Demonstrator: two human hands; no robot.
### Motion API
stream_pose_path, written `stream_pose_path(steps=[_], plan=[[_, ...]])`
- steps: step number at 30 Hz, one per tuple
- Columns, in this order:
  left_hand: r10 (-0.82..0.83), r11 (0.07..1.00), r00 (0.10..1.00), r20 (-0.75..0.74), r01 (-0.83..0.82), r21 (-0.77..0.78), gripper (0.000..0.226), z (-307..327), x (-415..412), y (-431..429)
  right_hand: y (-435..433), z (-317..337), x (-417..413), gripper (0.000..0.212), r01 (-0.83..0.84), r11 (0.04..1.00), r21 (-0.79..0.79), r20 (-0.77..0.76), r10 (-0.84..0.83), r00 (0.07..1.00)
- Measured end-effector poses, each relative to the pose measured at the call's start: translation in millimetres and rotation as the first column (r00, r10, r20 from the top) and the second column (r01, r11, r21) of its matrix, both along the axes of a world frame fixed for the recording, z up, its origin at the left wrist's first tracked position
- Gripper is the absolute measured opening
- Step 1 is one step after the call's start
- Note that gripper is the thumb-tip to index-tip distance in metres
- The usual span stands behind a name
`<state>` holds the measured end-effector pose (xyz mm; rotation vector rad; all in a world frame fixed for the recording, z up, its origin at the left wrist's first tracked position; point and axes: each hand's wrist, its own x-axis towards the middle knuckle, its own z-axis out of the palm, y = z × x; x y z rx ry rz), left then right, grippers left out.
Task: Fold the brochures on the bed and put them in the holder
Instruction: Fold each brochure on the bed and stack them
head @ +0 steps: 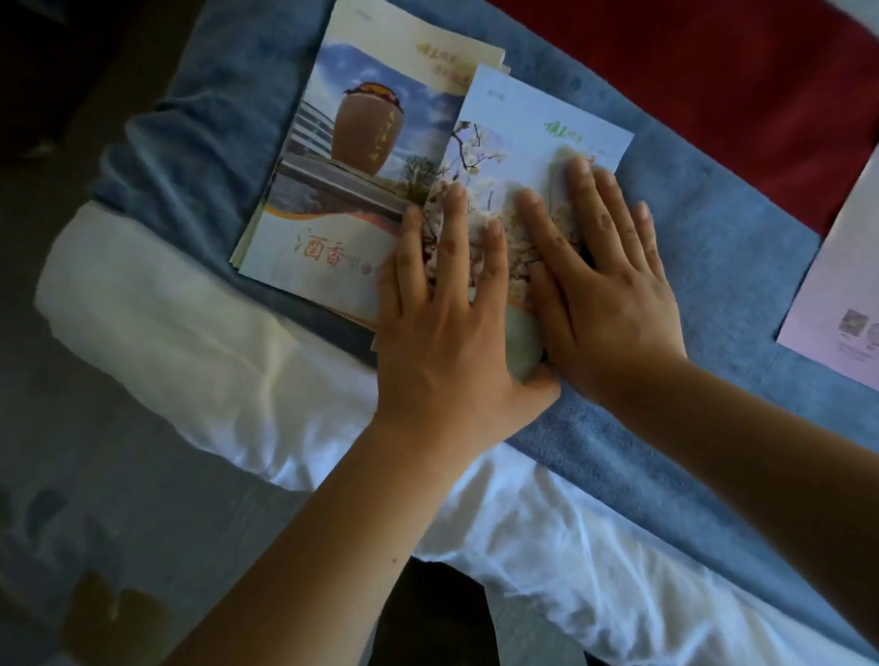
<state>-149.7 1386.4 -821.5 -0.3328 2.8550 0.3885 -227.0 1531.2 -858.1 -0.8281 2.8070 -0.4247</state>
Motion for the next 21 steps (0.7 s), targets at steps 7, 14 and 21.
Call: stream_pose_path(steps=[7,14,21], plan=[[-0.068,0.995,0.983,-0.171,0.055,-0.081,0.100,12,-8,-35,-33,3,-17,0.057,-0.032,0.999,0.027,0.034,0.032,0.999],[-0.080,0.992,0.977,-0.199,0.059,-0.112,0.095,13,-13,-92,-83,3,-33,0.059,-0.091,0.996,0.015,0.005,0.091,0.996],[-0.029,0.999,0.992,-0.120,0.026,-0.024,0.103,-4,-8,-115,-103,5,-34,0.059,-0.104,0.989,0.108,0.056,0.099,0.994]])
